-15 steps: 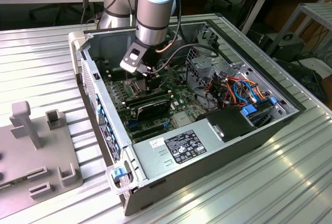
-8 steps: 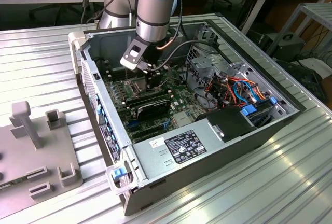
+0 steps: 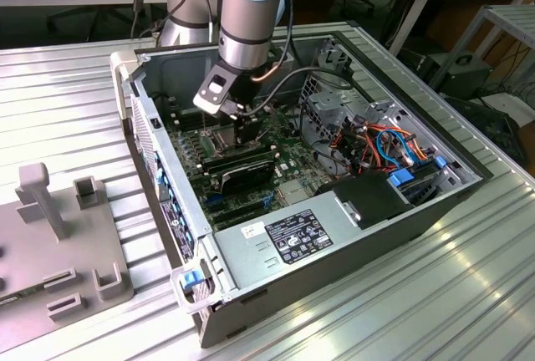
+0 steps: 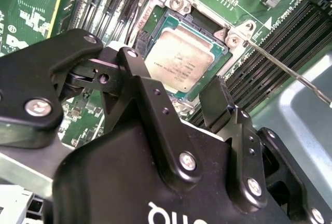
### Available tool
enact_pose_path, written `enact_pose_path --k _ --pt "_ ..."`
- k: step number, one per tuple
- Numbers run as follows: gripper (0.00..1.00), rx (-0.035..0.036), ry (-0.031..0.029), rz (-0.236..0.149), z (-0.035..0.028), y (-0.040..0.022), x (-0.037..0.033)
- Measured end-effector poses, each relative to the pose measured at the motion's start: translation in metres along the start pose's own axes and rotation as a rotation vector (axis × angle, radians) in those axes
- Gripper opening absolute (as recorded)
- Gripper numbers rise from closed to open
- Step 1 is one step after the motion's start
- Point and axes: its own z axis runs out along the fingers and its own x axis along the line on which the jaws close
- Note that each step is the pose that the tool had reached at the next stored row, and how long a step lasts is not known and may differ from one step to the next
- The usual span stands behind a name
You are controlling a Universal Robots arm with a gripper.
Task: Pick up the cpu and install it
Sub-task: 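Place the cpu into insertion slot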
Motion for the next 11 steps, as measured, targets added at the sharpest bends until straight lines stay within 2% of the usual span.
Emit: enact_pose_path --k 5,11 --pt "0.67 0.0 -0.0003 0.01 0.003 -0.0005 0.0" --pt "0.67 0.0 -0.0004 0.021 0.0034 -0.0005 0.0006"
